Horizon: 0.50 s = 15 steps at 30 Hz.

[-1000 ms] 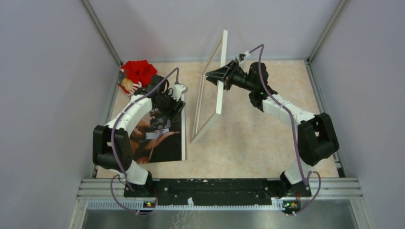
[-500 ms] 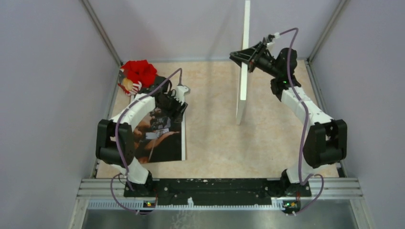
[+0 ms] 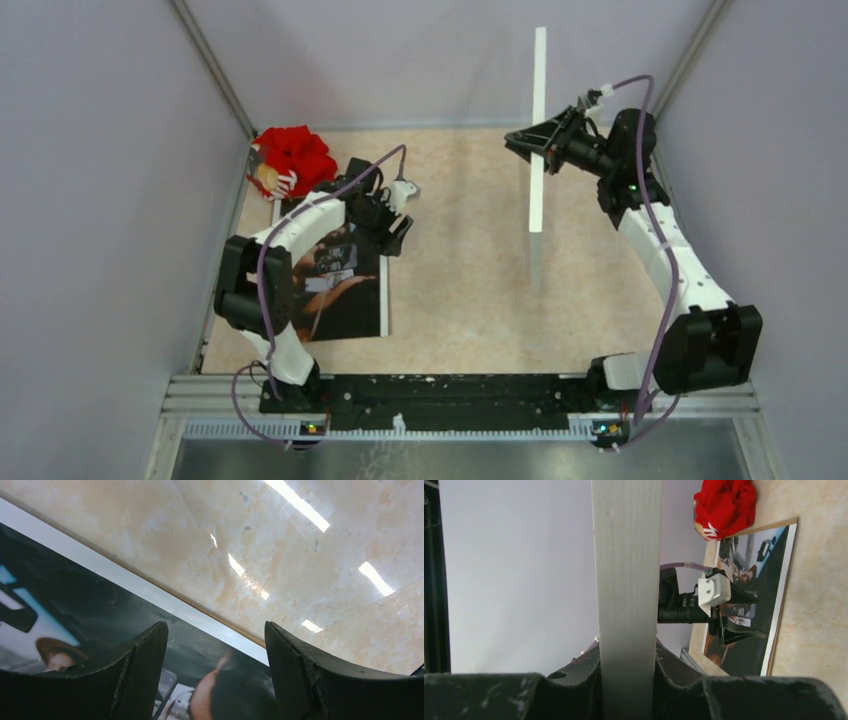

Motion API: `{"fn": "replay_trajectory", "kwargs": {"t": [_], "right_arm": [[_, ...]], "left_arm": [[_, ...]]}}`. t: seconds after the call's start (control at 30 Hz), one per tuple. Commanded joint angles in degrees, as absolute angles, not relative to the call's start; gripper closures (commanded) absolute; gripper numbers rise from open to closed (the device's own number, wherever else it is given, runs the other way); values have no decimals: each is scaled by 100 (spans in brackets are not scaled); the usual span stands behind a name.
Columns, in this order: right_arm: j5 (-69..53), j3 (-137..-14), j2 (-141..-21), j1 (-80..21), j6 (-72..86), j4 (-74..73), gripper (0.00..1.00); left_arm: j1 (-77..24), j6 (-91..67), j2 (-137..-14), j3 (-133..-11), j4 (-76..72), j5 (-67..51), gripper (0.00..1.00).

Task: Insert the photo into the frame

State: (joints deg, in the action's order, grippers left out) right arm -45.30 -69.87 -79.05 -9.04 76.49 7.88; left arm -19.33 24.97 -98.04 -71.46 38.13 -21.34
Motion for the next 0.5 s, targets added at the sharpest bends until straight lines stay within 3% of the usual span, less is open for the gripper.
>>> {"fn": "replay_trajectory", "kwargs": {"t": [0.0,0.17,0.33,0.47], "right_arm": [[-4531,-7046,-7159,-533,7218,581,100],[-4786,-6206,-6987,-418,7981,1627,100],[-4969,-6110,-6864,-274,7941,1534,100],[-5203,-5536,-6839,-148,8652,2578,100]], "left_arm": [[-1950,2457,-9784,-7256,3592,-2215,22],[-1950,2483,-9625,-7162,3604,-2138,22],[-1950,2508,-9522,-7153,3621,-2083,22],[-1951,2498,-9501,-7146,3619,-2066,22]]}}
